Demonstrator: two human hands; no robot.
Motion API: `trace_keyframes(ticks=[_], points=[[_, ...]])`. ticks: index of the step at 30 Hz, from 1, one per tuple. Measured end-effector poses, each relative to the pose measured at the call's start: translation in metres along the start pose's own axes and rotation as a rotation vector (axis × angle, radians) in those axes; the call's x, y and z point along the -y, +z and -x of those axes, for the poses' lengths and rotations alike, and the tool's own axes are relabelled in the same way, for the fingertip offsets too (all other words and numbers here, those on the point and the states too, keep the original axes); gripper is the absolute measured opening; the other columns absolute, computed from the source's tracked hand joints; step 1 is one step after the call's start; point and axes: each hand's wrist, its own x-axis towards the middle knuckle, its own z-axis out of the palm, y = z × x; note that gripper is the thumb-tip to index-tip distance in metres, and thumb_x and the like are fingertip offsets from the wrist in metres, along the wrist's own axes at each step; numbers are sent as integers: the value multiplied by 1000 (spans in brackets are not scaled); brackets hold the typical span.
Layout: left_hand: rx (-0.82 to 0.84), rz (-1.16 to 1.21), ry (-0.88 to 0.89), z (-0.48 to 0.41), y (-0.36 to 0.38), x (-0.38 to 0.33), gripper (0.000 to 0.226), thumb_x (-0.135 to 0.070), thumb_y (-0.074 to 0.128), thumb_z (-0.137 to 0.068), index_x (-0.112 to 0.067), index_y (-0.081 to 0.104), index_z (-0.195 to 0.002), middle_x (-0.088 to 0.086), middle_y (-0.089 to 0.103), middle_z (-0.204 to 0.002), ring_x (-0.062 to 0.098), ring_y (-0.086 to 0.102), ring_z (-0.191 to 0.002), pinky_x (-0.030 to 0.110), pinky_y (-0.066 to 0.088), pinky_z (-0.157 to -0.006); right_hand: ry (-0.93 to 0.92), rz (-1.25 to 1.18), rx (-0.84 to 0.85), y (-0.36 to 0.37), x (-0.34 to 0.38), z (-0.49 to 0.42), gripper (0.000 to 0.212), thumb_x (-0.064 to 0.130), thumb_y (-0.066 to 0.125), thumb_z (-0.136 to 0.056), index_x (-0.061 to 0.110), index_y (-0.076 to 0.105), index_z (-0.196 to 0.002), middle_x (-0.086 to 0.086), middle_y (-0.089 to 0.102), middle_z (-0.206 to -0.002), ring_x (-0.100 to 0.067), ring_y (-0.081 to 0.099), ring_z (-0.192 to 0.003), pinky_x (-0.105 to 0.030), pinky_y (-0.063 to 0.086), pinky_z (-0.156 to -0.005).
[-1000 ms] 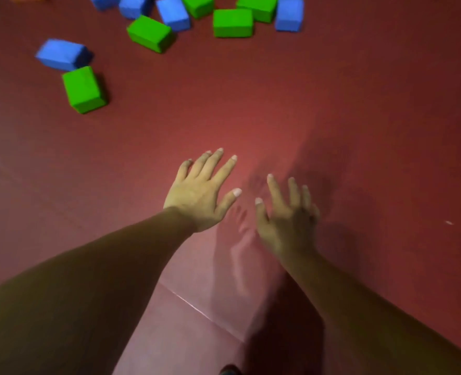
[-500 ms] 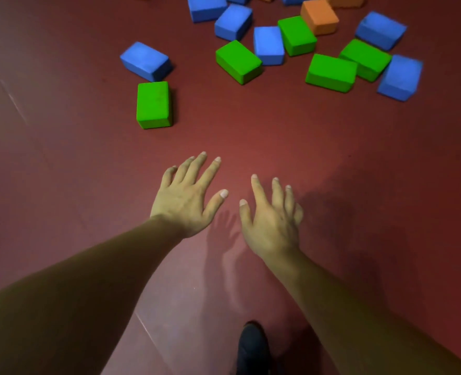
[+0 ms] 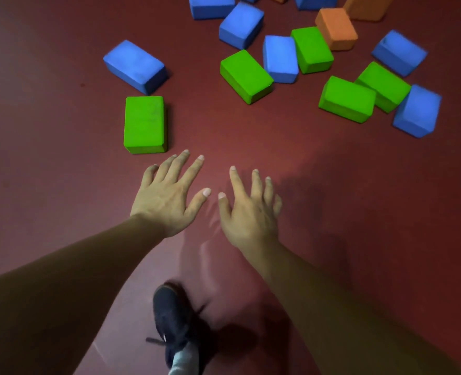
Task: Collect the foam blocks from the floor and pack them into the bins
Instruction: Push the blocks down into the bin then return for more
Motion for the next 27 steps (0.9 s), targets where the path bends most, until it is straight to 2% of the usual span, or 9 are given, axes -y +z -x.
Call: trace_keyframes(ticks=[5, 15, 17, 19, 21, 24, 27], points=[[6, -6, -4, -65, -10, 65, 74, -65, 23, -96, -26, 29, -159, 11, 33, -162, 33, 36, -143, 54, 31, -110, 42, 15, -8, 17, 50, -79, 64, 54, 40, -101, 41, 18, -160, -12, 17, -168, -39, 7, -154, -60, 14, -119], [40, 10, -54, -197, -14, 173, 74, -65, 16, -97, -28, 25, -160, 8, 28, -164, 32, 31, -146, 56, 25, -115, 43, 11, 47, 52, 131, -210, 65, 57, 38, -101, 43, 15, -160, -13, 16, -167, -41, 7, -153, -62, 19, -115], [54, 30, -73, -234, -6, 197, 73, -64, 14, -97, -29, 23, -160, 7, 27, -165, 30, 29, -147, 56, 23, -116, 69, 0, 34, 72, 145, -246, 64, 55, 43, -98, 42, 25, -158, -17, 25, -165, -43, 18, -151, -63, 26, -112], [77, 51, -97, -267, 10, 221, 73, -65, 15, -97, -28, 25, -159, 7, 28, -164, 30, 30, -146, 56, 25, -115, 83, -24, -51, 97, 157, -284, 62, 54, 49, -92, 37, 44, -152, -23, 44, -153, -47, 39, -141, -64, 40, -101], [78, 50, -138, -292, 28, 248, 75, -66, 16, -95, -27, 31, -158, 8, 32, -163, 31, 33, -145, 55, 28, -114, 85, -17, -73, 124, 173, -324, 62, 56, 54, -88, 33, 55, -145, -26, 54, -142, -49, 50, -130, -63, 46, -92], [116, 85, -229, -317, 59, 293, 78, -68, 13, -92, -31, 27, -158, 5, 28, -164, 28, 28, -147, 51, 23, -116, 83, 1, -7, 164, 202, -370, 66, 60, 49, -87, 33, 52, -147, -26, 53, -142, -48, 50, -129, -63, 47, -91], [101, 84, -234, -348, 86, 334, 80, -70, 11, -91, -30, 25, -159, 6, 26, -165, 28, 26, -148, 51, 22, -116, 66, -6, 4, 197, 225, -413, 71, 63, 49, -85, 35, 47, -149, -23, 49, -145, -46, 49, -130, -61, 48, -93]])
